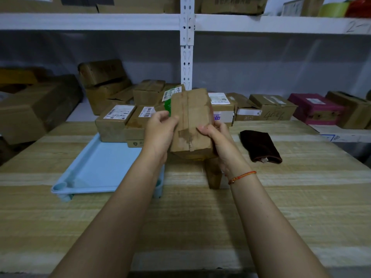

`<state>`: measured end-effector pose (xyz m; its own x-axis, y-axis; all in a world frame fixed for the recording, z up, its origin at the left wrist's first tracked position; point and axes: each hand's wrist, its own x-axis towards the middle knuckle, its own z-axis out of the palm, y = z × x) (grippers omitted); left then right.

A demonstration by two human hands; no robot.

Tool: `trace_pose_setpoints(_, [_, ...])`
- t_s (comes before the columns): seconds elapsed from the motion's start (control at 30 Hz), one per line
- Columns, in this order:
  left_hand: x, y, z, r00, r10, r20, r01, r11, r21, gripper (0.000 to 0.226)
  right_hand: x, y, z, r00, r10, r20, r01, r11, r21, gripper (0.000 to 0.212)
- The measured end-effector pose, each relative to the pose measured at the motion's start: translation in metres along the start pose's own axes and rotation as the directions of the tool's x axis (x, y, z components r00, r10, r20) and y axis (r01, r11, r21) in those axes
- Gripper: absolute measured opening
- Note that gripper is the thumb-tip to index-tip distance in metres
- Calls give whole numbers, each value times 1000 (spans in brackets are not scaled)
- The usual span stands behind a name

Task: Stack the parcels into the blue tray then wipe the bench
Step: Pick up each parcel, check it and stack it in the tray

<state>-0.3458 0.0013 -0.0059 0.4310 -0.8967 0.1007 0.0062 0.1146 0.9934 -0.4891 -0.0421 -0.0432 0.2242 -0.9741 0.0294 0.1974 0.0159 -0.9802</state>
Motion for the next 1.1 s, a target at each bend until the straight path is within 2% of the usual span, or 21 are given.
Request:
trace_pose_setpoints(0.13, [-10,-4,-8,978,-135,161,147,987,-67,32,-5,6,0,998,7,54,-13,995,101,95])
trace_pose_setpoints(0.2, [-13,-7,-14,959,-163,232,186,979,-80,40,-6,7,0,998,4,65,-14,988,151,96])
trace_pose_setpoints(0.33, [-18,-12,-22,895,-190,405,267,953,-144,59,-8,10,2,994,-31,106,9,980,200,111])
trace_pose_setpoints(0.4, [-21,-13,-24,891,-175,420,254,957,-141,67,-10,10,-1,994,-40,106,18,979,204,110])
trace_pose_setpoints(0.5, [-23,-17,-26,923,-147,355,197,974,-108,67,-16,9,-3,991,-4,135,-14,991,136,84])
trace_pose_setpoints(0.57, [-25,-18,-27,952,-127,278,158,983,-91,68,-21,6,-2,996,19,84,-19,1000,9,62])
trace_pose_setpoints(0.63, [-26,-20,-26,977,-84,195,97,994,-59,78,-27,7,-1,1000,-29,-3,29,996,-85,52])
trace_pose_setpoints(0.7, [-28,-22,-24,992,-12,124,9,1000,27,94,-35,7,3,989,-133,-59,124,983,-135,52])
trace_pose_setpoints(0.77, [-32,-21,-21,998,31,63,-40,989,141,111,-41,9,7,978,-206,-16,198,955,-220,56])
trace_pose_setpoints(0.83, [-38,-18,-19,999,46,14,-49,972,228,118,-45,12,9,975,-213,60,221,930,-293,73])
trace_pose_setpoints(0.9, [-45,-17,-17,997,70,-29,-57,944,325,116,-47,15,10,976,-188,112,215,923,-318,90])
trace_pose_setpoints(1.0, [-55,-17,-13,989,129,-66,-90,903,421,110,-50,15,13,974,-176,140,218,893,-394,104])
trace_pose_setpoints(1.03, [-57,-17,-12,987,146,-65,-104,897,430,106,-51,15,15,975,-182,127,218,894,-392,103])
trace_pose_setpoints(1.1, [-59,-17,-11,981,184,-57,-141,886,441,94,-52,14,15,973,-215,82,230,917,-327,83])
